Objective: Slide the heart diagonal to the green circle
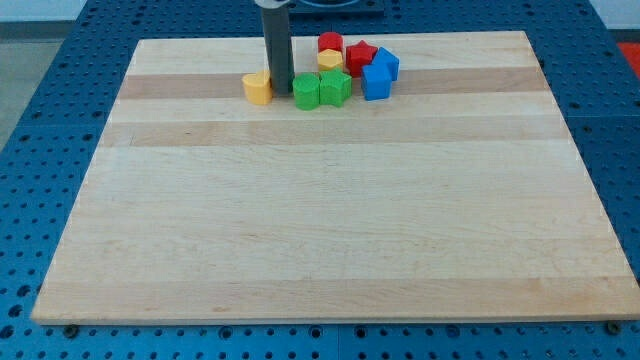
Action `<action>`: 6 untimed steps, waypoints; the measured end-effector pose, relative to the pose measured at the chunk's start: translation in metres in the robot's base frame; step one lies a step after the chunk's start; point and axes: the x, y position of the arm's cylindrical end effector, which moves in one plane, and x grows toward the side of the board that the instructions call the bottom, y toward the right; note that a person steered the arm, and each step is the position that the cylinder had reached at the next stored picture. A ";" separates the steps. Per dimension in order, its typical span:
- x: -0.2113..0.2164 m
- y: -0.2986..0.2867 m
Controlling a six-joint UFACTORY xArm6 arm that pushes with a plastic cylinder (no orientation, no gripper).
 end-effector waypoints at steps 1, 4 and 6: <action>0.006 -0.007; -0.059 -0.028; -0.024 -0.041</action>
